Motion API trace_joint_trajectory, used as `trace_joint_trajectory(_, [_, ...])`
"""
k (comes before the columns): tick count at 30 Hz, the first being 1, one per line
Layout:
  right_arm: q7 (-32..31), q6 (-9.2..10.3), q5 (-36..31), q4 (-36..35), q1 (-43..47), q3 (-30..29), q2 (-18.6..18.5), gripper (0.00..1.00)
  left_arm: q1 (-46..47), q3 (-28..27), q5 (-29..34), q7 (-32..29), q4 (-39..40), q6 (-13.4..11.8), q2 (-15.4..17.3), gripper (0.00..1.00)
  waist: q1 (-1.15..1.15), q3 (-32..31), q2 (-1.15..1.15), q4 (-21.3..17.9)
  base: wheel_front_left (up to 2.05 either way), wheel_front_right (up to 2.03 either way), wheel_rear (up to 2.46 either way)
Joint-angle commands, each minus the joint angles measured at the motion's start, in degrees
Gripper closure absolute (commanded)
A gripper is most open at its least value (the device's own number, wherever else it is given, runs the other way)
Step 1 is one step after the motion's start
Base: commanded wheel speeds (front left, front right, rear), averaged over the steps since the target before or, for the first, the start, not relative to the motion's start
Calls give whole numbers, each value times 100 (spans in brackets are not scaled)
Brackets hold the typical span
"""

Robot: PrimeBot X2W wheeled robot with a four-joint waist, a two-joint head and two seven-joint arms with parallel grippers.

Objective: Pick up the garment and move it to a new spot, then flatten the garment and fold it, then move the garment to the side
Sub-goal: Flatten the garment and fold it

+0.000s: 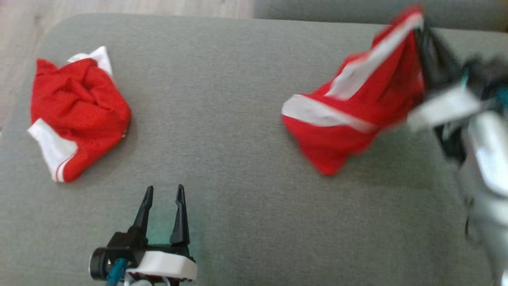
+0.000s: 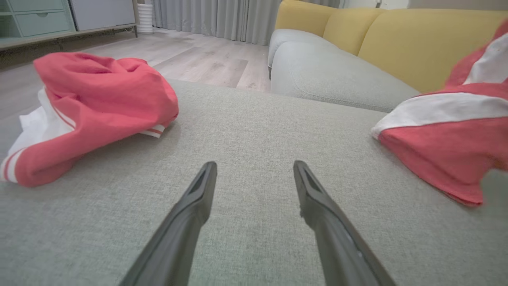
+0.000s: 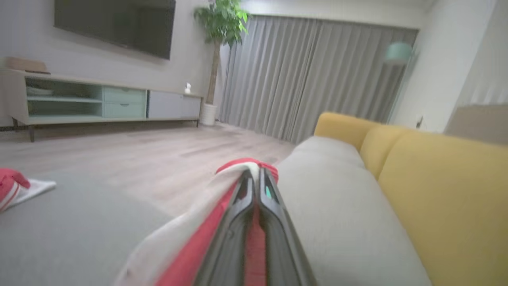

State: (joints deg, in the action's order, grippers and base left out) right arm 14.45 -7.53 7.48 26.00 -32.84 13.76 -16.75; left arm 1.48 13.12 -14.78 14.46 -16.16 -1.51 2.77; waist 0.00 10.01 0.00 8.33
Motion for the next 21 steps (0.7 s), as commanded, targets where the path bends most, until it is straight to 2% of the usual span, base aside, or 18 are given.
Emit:
trace_joint_trajectory(1, [55,4,-51,-281,-680,338,-136,100,118,-79,-107,53,110,1,11,0,0,-114,0,173,0,0,0])
trace_joint_trajectory(5, [55,4,-51,-232,-1380,689,-194,100,87,41,-179,53,56,3,11,0,0,-206,0,360,0,0,0])
trace_joint_trajectory(8, [55,4,2,-151,-1948,949,-105,100,17,76,-252,53,35,-34,11,0,0,-278,0,479,0,0,0])
trace_joint_trajectory(12, [55,4,95,-69,-2296,894,61,100,-91,15,-268,53,38,-64,11,0,0,-351,0,467,0,0,0])
trace_joint_trajectory(16, [55,4,107,199,-2122,515,109,100,-165,-141,-234,53,58,-88,10,0,0,-385,0,274,0,0,0])
trace_joint_trajectory(21, [26,4,-54,1060,-1247,-71,-126,100,-89,-234,-139,53,101,-64,10,0,0,-300,0,-27,0,0,0])
